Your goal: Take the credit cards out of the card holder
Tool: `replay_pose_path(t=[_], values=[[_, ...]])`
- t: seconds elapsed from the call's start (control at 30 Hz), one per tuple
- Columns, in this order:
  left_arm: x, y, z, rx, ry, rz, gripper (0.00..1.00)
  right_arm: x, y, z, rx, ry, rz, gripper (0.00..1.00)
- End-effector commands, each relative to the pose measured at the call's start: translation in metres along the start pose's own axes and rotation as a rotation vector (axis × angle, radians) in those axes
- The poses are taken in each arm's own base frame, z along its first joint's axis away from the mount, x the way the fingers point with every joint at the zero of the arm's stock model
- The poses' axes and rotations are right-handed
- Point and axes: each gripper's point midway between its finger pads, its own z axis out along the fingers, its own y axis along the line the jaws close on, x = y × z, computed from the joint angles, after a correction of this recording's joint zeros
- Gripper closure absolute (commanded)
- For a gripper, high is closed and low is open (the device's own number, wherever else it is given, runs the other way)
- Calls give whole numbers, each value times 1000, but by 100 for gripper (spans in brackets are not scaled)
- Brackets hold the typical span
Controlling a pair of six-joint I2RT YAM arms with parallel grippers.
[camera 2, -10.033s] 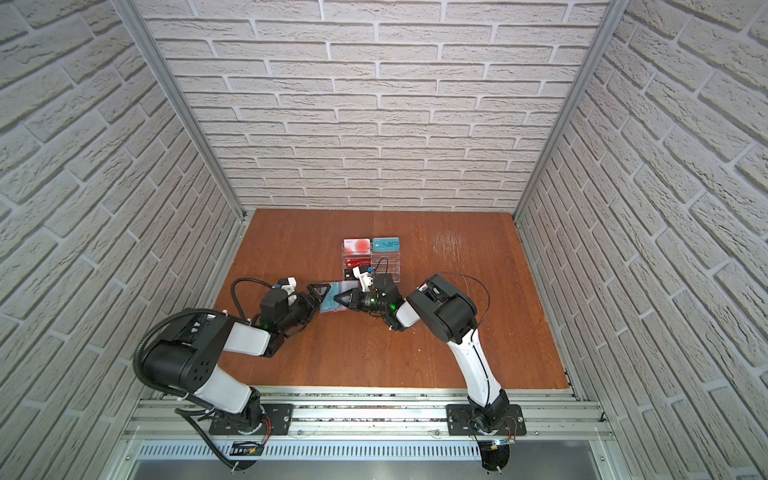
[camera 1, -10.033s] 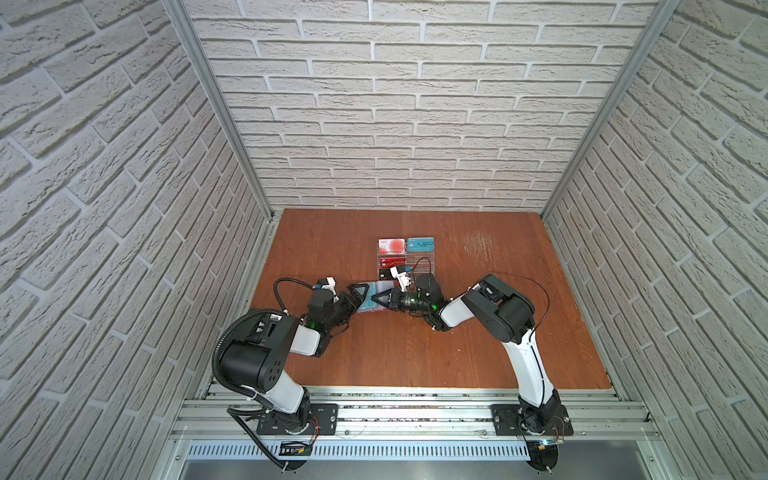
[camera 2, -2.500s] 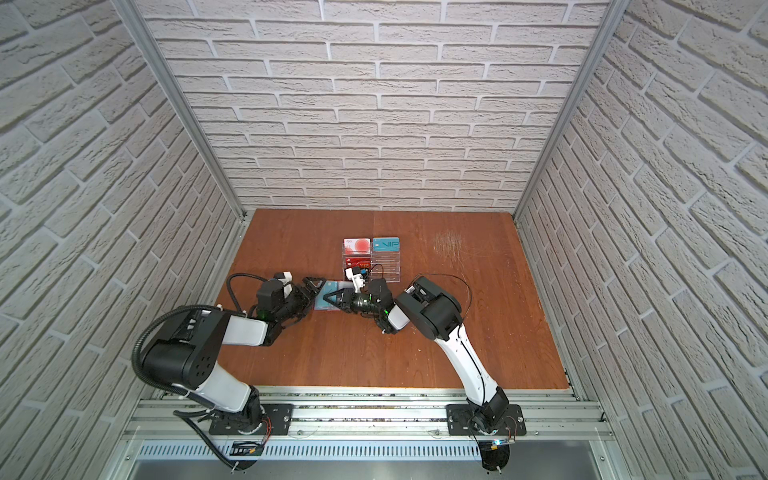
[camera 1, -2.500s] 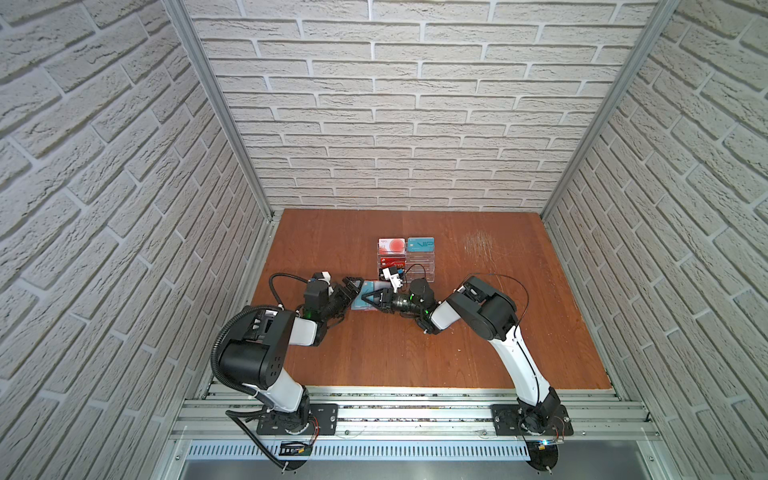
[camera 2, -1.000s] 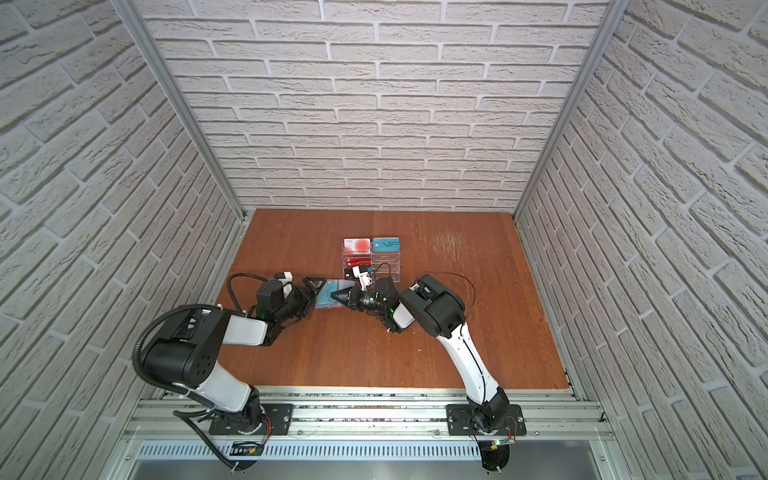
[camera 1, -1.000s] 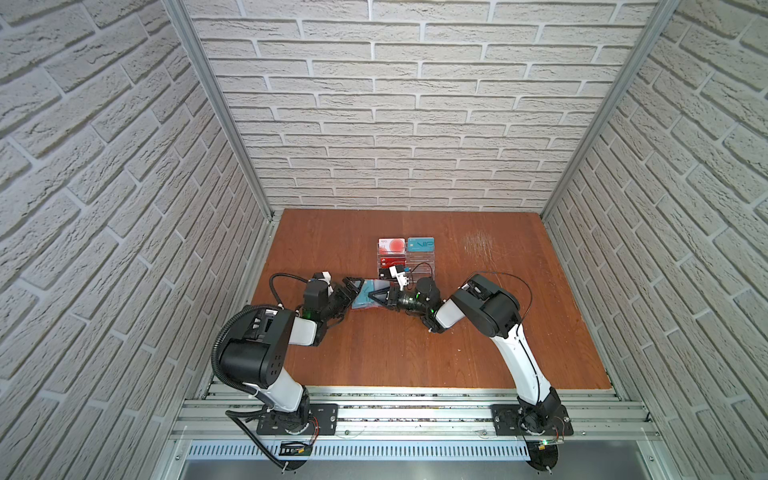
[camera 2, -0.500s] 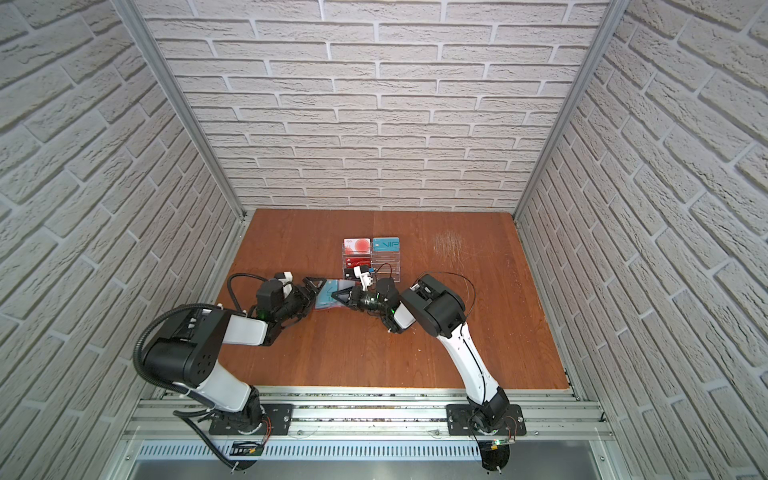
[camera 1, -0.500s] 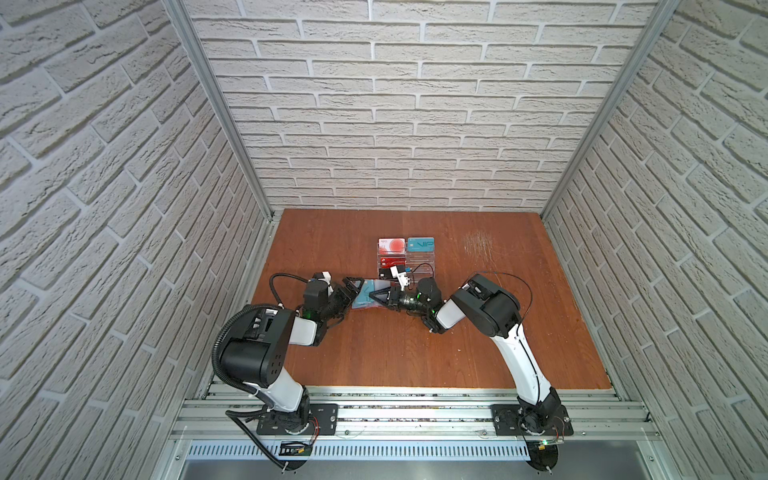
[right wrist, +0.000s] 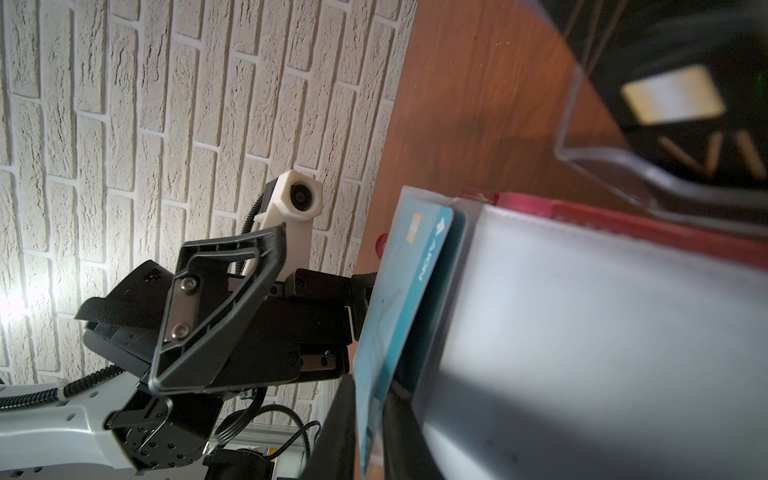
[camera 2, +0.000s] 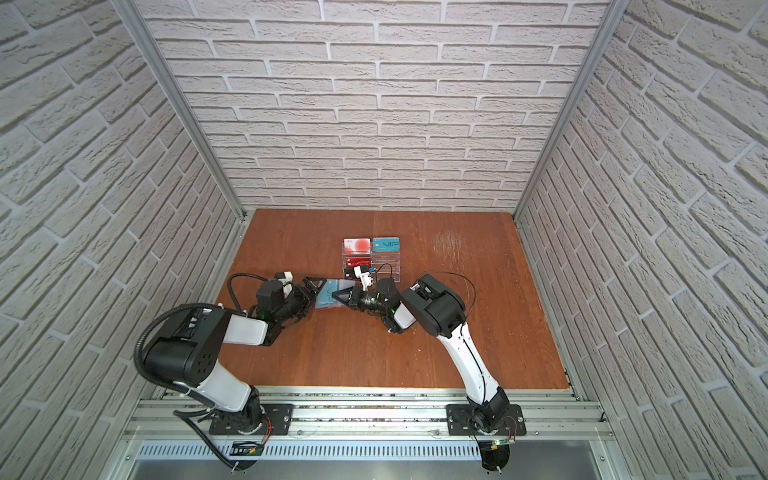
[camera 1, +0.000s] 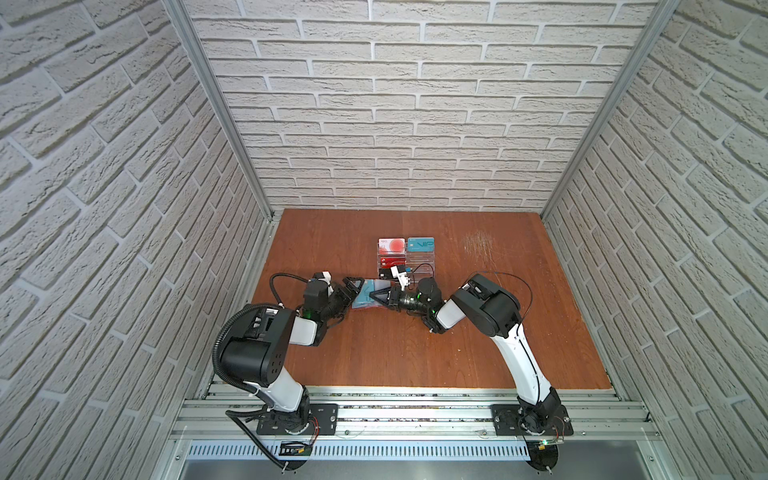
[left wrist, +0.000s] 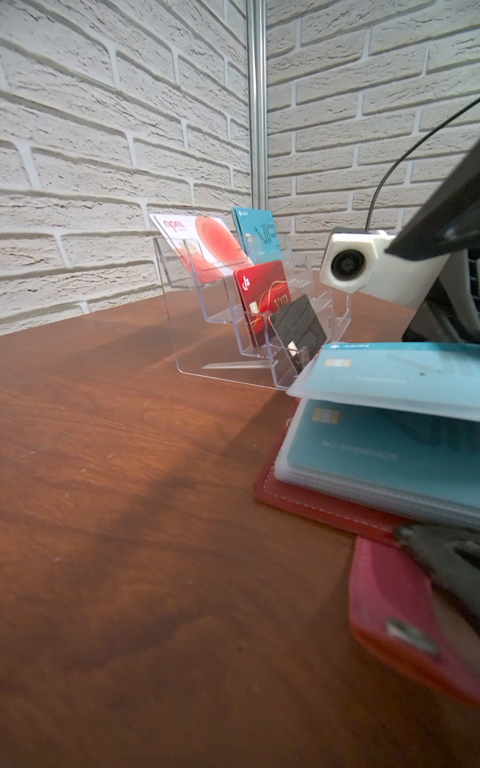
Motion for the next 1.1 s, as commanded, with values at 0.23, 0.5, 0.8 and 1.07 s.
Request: replay_pose_path(t=[0.23,0.5,0.8,1.07], values=[[15,34,-2,-100,40,-36,2,-10,18,-6,-58,-28,-47,86],[14,33,-1,-99,39,-37,2,-11,17,-7,-59,-28,-46,84],[15,35,0,-101,42,-38,2,-13,16,-8,-55,-34,-40,87],[15,35,0,-101,44,-38,2,-14,15,-9,-53,-36,-38,87]])
